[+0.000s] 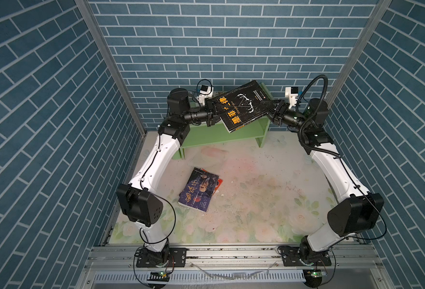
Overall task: Stacking books/files
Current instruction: Pick up the book at the center of the table.
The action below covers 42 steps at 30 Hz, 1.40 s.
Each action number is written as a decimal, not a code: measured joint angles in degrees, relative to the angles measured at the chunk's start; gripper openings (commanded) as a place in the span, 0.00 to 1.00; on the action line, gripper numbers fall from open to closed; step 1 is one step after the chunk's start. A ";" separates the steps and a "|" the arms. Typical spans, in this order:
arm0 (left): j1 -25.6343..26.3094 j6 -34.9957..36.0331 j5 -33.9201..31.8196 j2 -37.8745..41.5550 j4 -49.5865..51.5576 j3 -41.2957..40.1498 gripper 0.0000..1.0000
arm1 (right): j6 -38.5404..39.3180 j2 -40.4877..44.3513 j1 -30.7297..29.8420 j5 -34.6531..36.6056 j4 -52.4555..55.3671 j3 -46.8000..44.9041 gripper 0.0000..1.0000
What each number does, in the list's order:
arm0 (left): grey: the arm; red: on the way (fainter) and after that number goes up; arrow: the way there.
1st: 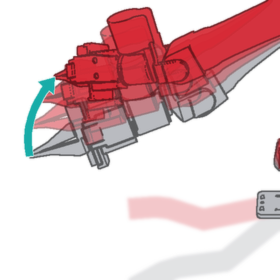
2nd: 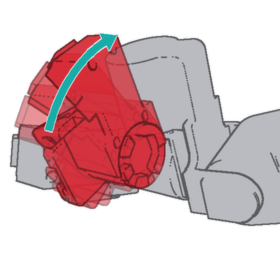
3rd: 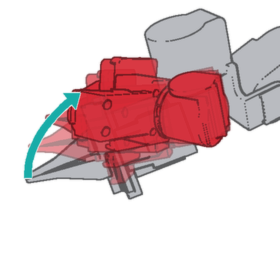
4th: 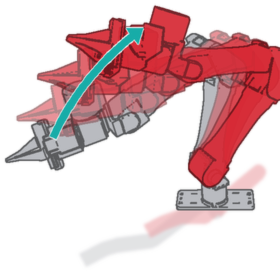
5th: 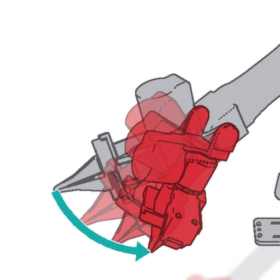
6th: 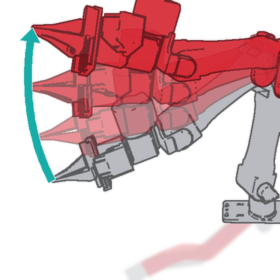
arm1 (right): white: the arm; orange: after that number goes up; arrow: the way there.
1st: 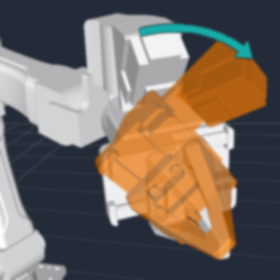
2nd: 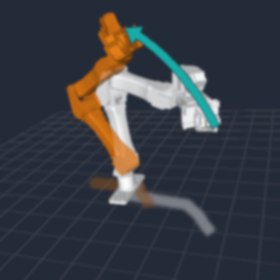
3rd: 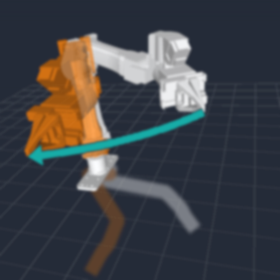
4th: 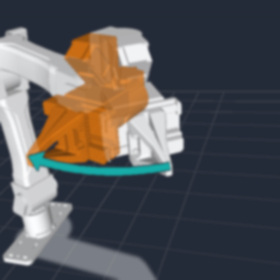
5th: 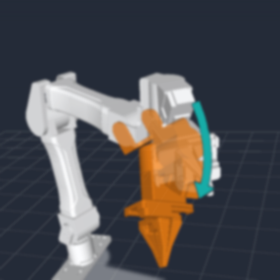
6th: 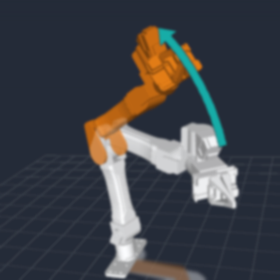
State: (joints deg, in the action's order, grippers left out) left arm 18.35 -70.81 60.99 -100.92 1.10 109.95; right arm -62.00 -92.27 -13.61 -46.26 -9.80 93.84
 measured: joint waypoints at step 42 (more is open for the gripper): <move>0.07 -1.36 -17.00 4.85 -7.76 -11.98 0.96 | -8.37 -2.49 -2.36 17.35 -16.46 -2.95 0.00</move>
State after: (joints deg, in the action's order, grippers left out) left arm 18.41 -72.16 43.99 -96.07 -6.66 97.97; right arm -70.37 -94.76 -15.97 -28.91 -26.26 90.89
